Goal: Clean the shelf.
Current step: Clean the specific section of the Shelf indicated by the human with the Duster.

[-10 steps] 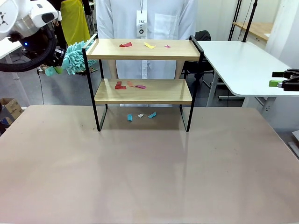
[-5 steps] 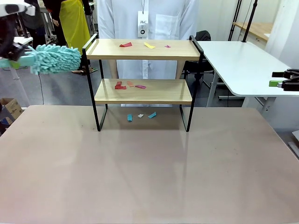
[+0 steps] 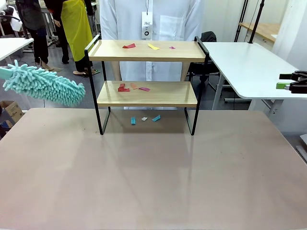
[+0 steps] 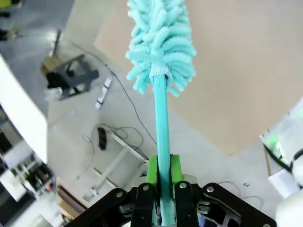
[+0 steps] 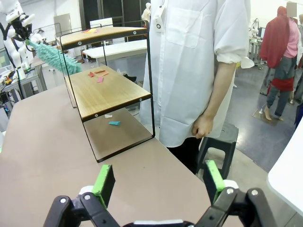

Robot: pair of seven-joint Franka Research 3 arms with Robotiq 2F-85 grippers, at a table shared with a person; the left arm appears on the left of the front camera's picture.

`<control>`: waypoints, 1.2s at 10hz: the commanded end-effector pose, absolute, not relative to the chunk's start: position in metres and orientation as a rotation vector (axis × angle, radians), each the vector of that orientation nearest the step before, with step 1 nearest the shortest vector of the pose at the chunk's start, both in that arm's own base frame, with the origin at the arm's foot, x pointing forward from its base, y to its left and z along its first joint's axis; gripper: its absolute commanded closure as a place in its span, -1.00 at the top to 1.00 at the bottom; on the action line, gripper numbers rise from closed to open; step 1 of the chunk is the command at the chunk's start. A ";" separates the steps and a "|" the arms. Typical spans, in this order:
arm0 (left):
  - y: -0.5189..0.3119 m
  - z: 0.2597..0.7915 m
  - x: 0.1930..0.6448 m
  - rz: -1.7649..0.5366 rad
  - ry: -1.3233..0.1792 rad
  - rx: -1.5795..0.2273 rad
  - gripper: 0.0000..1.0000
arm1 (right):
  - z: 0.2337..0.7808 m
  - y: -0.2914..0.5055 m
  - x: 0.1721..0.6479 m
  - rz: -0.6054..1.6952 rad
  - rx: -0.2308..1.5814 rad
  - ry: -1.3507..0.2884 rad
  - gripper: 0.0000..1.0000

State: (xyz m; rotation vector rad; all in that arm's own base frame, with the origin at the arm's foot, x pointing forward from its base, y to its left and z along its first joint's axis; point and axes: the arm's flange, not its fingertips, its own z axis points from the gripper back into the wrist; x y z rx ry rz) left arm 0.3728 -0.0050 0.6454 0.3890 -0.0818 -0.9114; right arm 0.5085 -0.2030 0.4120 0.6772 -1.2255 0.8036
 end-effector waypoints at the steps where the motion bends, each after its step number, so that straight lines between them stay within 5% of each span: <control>1: 0.003 0.649 0.342 -1.114 -0.072 0.346 -0.74 | 0.415 -0.201 0.510 0.802 0.670 -1.232 1.00; 6: -0.021 0.636 0.305 -1.442 0.061 0.327 -0.74 | 0.415 -0.201 0.510 0.802 0.670 -1.232 1.00; 12: -0.028 0.633 0.306 -1.426 0.060 0.319 -0.74 | 0.415 -0.201 0.510 0.802 0.670 -1.232 1.00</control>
